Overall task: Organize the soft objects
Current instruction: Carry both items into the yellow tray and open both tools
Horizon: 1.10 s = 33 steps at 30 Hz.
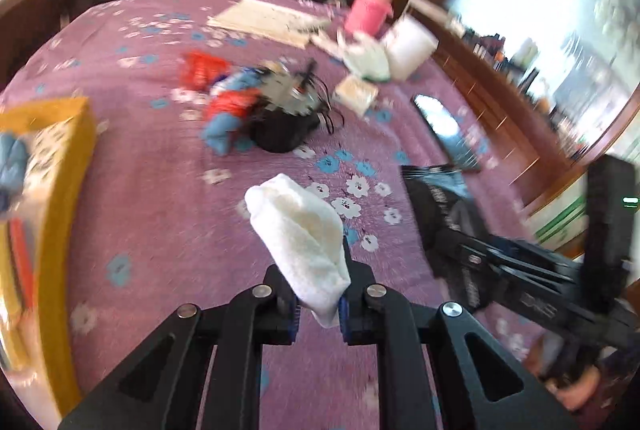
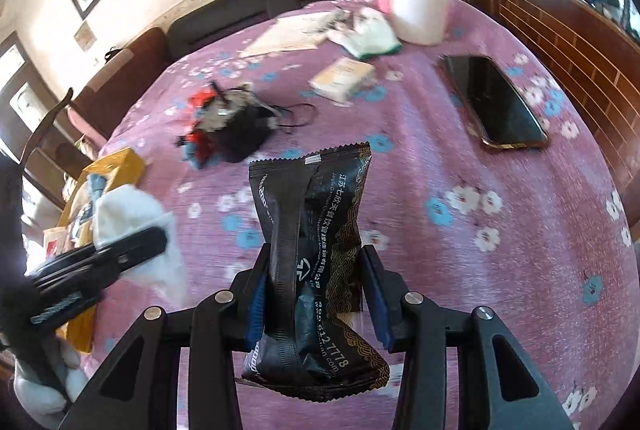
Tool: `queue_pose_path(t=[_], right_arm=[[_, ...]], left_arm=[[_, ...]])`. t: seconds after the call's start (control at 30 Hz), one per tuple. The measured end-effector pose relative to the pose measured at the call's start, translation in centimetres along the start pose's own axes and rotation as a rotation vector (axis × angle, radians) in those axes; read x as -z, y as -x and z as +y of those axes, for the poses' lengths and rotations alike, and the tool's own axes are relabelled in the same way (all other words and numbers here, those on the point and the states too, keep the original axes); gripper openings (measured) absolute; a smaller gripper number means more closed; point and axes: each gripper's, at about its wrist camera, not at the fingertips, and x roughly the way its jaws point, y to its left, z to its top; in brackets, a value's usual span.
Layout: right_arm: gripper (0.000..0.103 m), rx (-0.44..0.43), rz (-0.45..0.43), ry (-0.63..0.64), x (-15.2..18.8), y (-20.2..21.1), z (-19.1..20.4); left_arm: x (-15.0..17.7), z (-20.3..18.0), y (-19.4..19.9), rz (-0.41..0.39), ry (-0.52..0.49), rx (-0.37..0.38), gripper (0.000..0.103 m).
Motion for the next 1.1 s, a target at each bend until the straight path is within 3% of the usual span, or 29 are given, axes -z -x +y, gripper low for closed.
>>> queue_pose_path(t=[0.17,0.37,0.57,0.6,0.67,0.7,0.8,0.87,1.1], right_arm=[[0.045,-0.035,-0.009,0.067,0.0,1.1,4.2],[0.046,-0.121,0.005,0.185,0.3,0.9,11.5],[0.046,-0.227,0.062,0.309,1.5,-0.7,20.1],[0.046,-0.239,0.072,0.326,1.7,-1.0,21.3],[0.046,-0.264,0.093,0.362,2.3,-1.7,24.0],[0.046,-0.277,0.106,0.376,2.5,-2.1,25.3],[0.046,-0.306,0.142,0.408,3.1,-3.2,28.2],[0.046,-0.321,0.172,0.428,3.6,-4.2,30.2],[0.047,-0.347,0.292,0.465,6.0,-7.6,34.2]], left_arm=[[2.6,4.9,7.3,-0.080,0.111,0.024,0.015],[5.5,12.6,13.4,-0.150,0.249,-0.134,0.016],[7.9,19.2,14.7,-0.139,0.388,-0.259,0.018],[8.2,20.1,14.5,-0.124,0.404,-0.281,0.021],[8.6,21.5,13.8,-0.087,0.424,-0.337,0.045],[8.8,21.9,13.8,-0.078,0.434,-0.350,0.051],[9.2,22.3,14.5,-0.108,0.427,-0.328,0.057],[9.2,22.1,15.5,-0.150,0.411,-0.336,0.070],[9.9,22.0,20.7,-0.314,0.391,-0.374,0.082]])
